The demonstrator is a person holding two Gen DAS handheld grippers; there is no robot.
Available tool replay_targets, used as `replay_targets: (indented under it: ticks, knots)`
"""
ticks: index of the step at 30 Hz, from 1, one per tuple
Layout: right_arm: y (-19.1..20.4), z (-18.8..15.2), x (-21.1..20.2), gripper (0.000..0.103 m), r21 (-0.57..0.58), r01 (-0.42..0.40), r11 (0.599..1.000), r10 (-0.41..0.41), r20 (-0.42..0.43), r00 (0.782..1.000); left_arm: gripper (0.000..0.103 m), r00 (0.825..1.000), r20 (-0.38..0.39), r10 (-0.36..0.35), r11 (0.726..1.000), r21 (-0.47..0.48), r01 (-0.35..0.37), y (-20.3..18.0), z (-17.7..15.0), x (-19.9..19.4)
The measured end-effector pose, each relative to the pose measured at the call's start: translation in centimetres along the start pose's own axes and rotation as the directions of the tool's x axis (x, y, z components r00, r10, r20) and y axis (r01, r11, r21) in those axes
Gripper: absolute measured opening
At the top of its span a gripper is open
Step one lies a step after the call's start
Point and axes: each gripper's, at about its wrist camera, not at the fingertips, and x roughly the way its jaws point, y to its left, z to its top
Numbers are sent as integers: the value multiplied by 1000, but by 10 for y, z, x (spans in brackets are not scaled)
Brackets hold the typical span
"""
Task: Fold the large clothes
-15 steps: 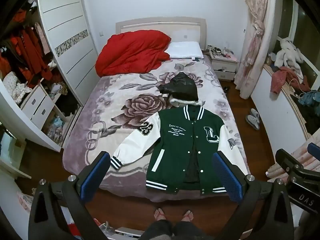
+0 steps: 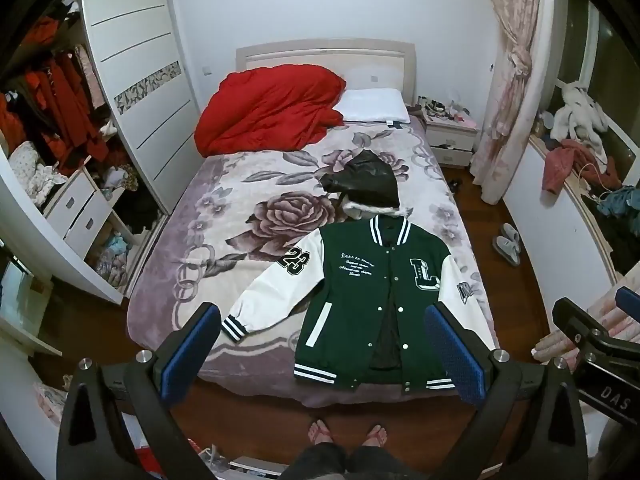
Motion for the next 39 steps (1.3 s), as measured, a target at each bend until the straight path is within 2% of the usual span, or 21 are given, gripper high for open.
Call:
replay_targets:
  ticks: [8, 13, 35, 39]
  knots:
    - [0, -1, -3, 103, 1, 0, 1000, 0, 4, 1000, 103, 1000, 10, -7, 1000, -9, 7, 4, -6, 3]
    - [8, 22, -21, 103, 0, 2, 1000, -2, 9, 1000, 103, 1000, 15, -10, 1000, -6, 10, 0, -3, 0]
    - [6, 15, -19, 103, -2, 0, 1000, 0, 16, 1000, 103, 1000, 22, -15, 1000, -11, 15, -4, 2, -4]
    - [4, 22, -25, 103, -2, -3, 1000, 3, 19, 1000, 103, 1000, 21, -16, 1000, -10, 17, -2, 4, -3]
